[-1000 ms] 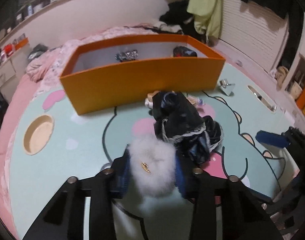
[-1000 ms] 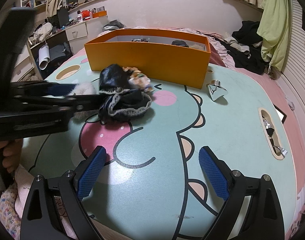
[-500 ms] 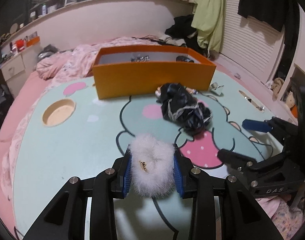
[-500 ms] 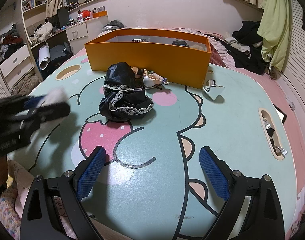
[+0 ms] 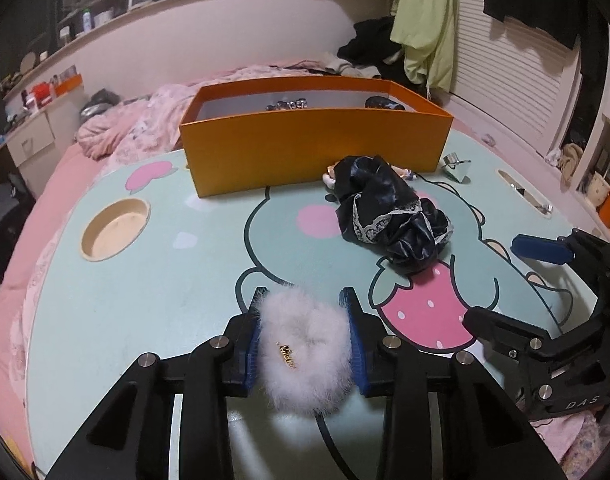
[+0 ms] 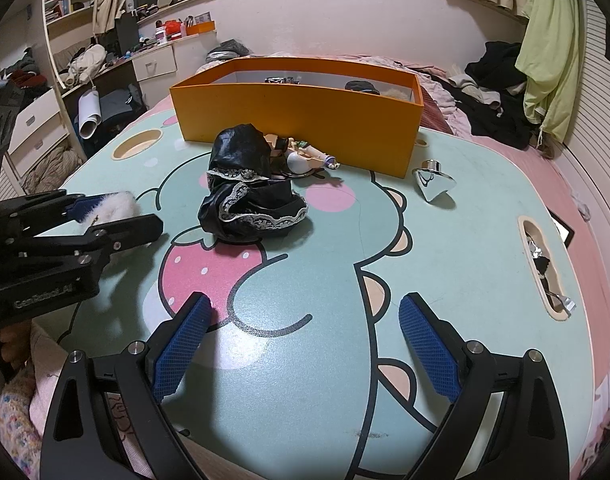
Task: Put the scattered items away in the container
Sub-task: 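Grasp the white fluffy pom-pom with the left tool and lift it, then grasp the black cloth bag with the right tool while the left tool holds the pom-pom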
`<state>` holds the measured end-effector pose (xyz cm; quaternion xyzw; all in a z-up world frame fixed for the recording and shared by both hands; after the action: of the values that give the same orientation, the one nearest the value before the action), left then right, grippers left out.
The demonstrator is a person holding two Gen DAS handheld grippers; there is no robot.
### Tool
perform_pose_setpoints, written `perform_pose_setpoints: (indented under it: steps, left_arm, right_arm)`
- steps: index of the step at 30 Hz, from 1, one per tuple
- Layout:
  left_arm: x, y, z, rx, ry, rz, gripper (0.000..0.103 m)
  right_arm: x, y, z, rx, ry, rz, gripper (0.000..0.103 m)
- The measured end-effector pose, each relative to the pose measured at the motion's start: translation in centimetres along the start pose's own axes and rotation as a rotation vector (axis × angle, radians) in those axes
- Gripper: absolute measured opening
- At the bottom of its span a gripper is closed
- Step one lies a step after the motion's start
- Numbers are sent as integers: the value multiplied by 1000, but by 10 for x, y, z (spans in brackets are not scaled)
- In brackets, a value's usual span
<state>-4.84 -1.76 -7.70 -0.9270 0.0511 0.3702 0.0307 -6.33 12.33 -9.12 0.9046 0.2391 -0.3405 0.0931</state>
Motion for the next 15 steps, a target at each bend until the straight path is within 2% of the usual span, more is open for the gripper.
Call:
perform_pose_setpoints:
  steps: [10, 13, 15]
  left_arm:
    - [3, 2, -5, -21, -25, 2, 33]
    - [3, 2, -4, -22, -26, 2, 33]
    - [3, 2, -4, -23, -27, 3, 33]
  right_arm:
    - [-1, 2, -1, -19, -3, 2, 95]
    - [-7, 8, -9, -72, -39, 4, 95]
    - [-17, 13, -14, -68, -72, -18, 95]
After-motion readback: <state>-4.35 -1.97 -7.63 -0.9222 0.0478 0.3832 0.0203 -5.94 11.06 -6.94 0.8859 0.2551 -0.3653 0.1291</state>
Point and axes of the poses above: each gripper's, at about its wrist camera, not at the fingertips, and z roughly the way its jaws point, y to its left, x to its underside, the point moved 10 cm from there along z, roughly the way its jaws point, and after that the axes turned 1 degree about -z, right-handed, at the moved point
